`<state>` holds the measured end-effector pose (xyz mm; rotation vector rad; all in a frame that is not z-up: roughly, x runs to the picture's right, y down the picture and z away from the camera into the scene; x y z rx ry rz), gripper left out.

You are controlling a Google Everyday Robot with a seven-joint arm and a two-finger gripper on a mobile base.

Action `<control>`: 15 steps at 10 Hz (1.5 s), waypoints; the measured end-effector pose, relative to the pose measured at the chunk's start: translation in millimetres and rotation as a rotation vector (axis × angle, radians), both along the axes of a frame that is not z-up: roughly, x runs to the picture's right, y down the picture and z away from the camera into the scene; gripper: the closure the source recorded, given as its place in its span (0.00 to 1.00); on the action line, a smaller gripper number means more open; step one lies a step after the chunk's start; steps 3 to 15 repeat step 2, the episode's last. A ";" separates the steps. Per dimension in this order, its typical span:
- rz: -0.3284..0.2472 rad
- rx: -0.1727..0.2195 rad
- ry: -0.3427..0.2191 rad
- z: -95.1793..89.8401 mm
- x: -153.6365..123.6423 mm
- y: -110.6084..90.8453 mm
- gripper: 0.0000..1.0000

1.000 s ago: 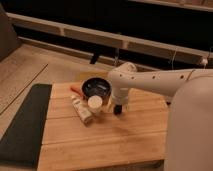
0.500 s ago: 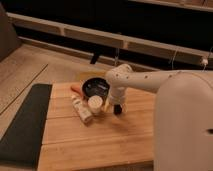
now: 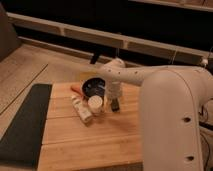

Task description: Knock the eraser over

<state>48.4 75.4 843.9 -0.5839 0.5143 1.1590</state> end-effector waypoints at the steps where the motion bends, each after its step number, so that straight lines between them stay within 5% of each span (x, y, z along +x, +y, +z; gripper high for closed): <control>1: 0.014 0.010 -0.002 -7.0 -6.5 -7.5 0.35; 2: 0.044 0.013 -0.003 -17.4 -18.6 -11.9 0.35; 15: 0.044 0.013 -0.003 -17.4 -18.6 -11.9 0.35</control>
